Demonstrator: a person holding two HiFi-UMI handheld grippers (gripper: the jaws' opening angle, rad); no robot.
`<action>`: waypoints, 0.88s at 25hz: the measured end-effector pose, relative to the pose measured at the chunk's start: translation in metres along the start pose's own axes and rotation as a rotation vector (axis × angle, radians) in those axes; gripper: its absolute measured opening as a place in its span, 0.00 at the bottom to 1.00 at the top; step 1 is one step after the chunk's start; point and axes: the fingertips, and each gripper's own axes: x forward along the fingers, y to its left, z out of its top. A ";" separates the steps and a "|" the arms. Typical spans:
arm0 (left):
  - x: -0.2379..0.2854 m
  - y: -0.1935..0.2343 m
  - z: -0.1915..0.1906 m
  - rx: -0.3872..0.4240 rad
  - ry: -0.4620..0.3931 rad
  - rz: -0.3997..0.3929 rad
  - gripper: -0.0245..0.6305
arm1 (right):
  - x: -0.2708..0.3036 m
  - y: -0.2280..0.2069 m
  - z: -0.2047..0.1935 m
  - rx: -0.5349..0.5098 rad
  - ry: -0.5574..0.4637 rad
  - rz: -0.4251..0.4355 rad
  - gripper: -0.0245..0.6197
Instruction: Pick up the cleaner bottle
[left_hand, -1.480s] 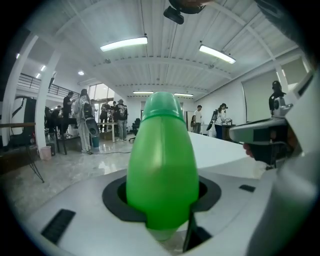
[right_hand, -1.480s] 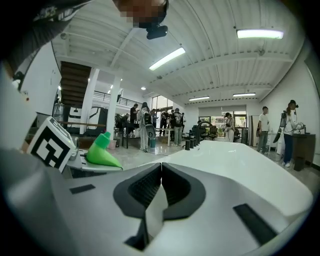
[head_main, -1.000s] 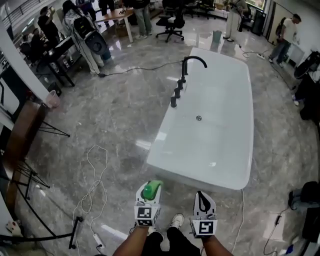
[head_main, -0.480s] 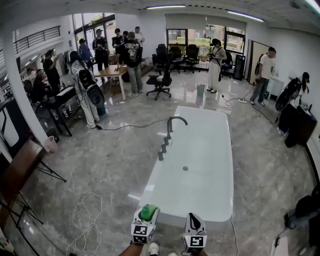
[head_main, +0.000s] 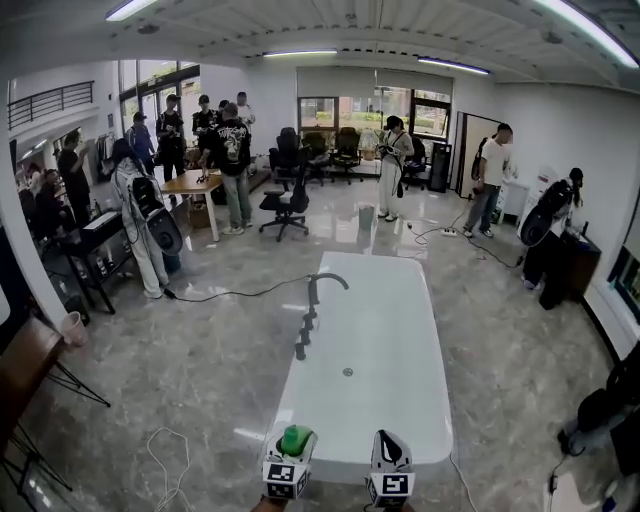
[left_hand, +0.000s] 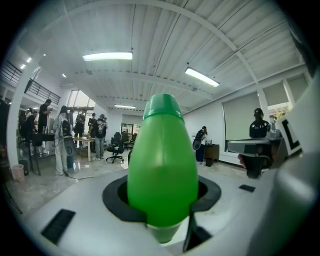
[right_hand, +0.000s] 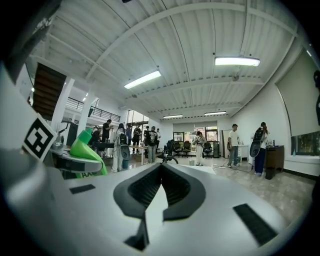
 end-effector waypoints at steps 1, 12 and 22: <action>0.001 0.001 0.003 0.008 -0.003 -0.008 0.32 | 0.001 0.000 0.002 0.004 -0.006 -0.015 0.06; 0.016 0.007 0.032 0.016 -0.022 0.025 0.32 | 0.013 -0.003 0.032 -0.059 -0.025 -0.002 0.06; 0.025 -0.027 0.053 0.032 -0.062 -0.008 0.32 | 0.008 -0.040 0.041 -0.082 -0.026 -0.021 0.06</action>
